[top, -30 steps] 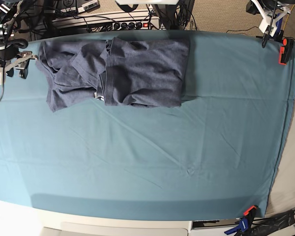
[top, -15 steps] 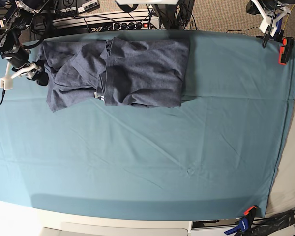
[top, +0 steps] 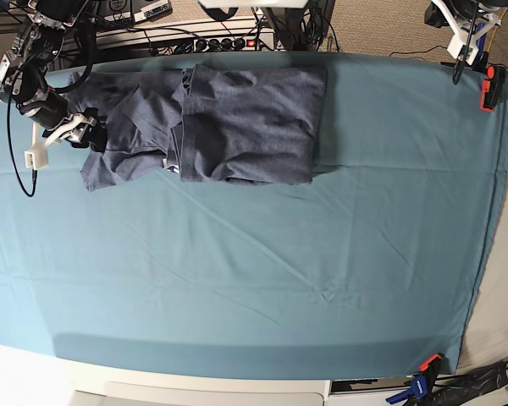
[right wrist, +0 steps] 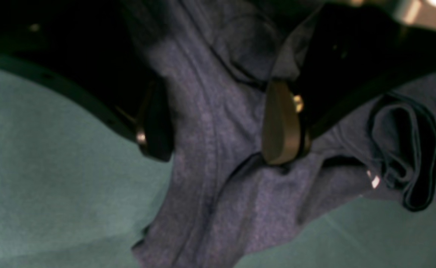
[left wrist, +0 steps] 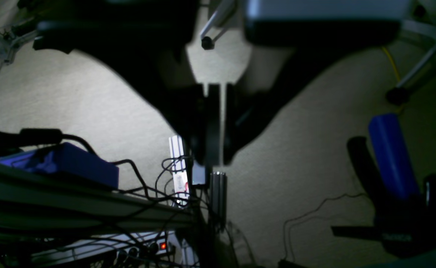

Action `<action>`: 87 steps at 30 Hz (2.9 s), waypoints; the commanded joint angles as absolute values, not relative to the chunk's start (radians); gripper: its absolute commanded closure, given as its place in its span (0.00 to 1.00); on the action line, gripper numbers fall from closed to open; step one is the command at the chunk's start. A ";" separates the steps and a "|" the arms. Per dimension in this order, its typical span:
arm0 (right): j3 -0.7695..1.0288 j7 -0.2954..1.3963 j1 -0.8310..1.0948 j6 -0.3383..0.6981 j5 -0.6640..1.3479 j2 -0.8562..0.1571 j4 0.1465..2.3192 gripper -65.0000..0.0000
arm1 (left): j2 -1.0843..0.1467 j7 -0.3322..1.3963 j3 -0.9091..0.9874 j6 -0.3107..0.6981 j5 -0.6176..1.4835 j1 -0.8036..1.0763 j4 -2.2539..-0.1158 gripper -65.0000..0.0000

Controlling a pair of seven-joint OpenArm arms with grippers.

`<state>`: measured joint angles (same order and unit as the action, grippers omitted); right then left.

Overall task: Fold the T-shirt properly
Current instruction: 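Move the right gripper to the shirt's end beside it, then grasp the shirt's end with the right gripper and fold it over the shirt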

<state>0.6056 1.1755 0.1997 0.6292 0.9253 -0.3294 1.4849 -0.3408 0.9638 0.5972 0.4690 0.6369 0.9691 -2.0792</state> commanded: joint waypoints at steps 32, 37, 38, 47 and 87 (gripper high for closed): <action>0.607 1.394 0.200 0.698 1.281 -0.335 1.519 1.00 | -0.349 0.954 0.604 0.472 0.643 0.983 -2.091 1.00; 0.607 1.396 0.234 0.698 1.302 -0.260 1.671 1.00 | -0.349 0.953 0.604 0.472 0.643 0.983 -2.091 1.00; 0.606 1.396 0.247 0.698 1.302 -0.237 1.717 1.00 | -0.349 0.953 0.604 0.472 0.643 0.983 -2.091 1.00; 0.451 1.303 0.366 0.698 1.159 -0.081 2.080 1.00 | -0.349 0.953 0.604 0.472 0.643 0.983 -2.091 1.00; -0.008 0.982 0.327 0.621 0.717 -0.026 2.112 0.86 | -0.352 0.950 0.605 0.473 0.644 0.974 -2.092 1.00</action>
